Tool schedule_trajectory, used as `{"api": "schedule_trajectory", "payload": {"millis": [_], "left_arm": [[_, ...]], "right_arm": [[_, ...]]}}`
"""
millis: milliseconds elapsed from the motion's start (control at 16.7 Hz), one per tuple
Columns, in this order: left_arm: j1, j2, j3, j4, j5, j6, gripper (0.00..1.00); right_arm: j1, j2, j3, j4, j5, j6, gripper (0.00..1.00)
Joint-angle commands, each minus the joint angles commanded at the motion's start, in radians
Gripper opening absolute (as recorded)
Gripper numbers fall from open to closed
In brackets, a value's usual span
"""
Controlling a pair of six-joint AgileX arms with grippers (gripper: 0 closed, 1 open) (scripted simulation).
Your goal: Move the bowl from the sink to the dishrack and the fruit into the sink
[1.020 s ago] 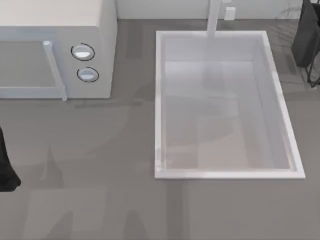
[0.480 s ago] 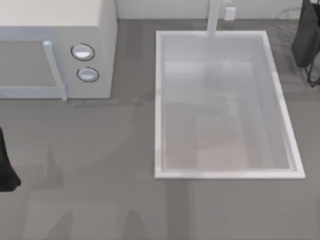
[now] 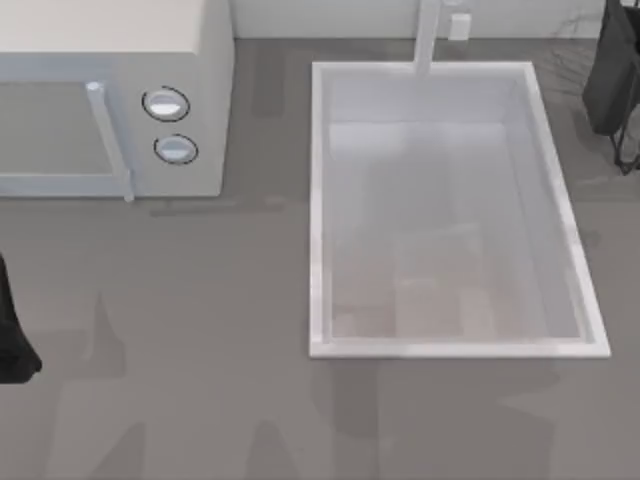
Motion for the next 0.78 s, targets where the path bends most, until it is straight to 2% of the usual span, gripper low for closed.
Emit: {"api": "schedule_trajectory", "payload": {"millis": [180, 360, 720, 780], "left_arm": [[0.000, 0.000, 0.000, 0.000, 0.000, 0.000, 1.00], [0.000, 0.000, 0.000, 0.000, 0.000, 0.000, 1.00], [0.000, 0.000, 0.000, 0.000, 0.000, 0.000, 1.00], [0.000, 0.000, 0.000, 0.000, 0.000, 0.000, 1.00]], "right_arm": [[0.028, 0.108, -0.091, 0.212, 0.029, 0.000, 0.00], [0.051, 0.178, -0.162, 0.334, 0.052, 0.001, 0.00], [0.057, 0.196, -0.181, 0.362, 0.059, 0.001, 0.00], [0.057, 0.196, -0.181, 0.362, 0.059, 0.001, 0.08]]}}
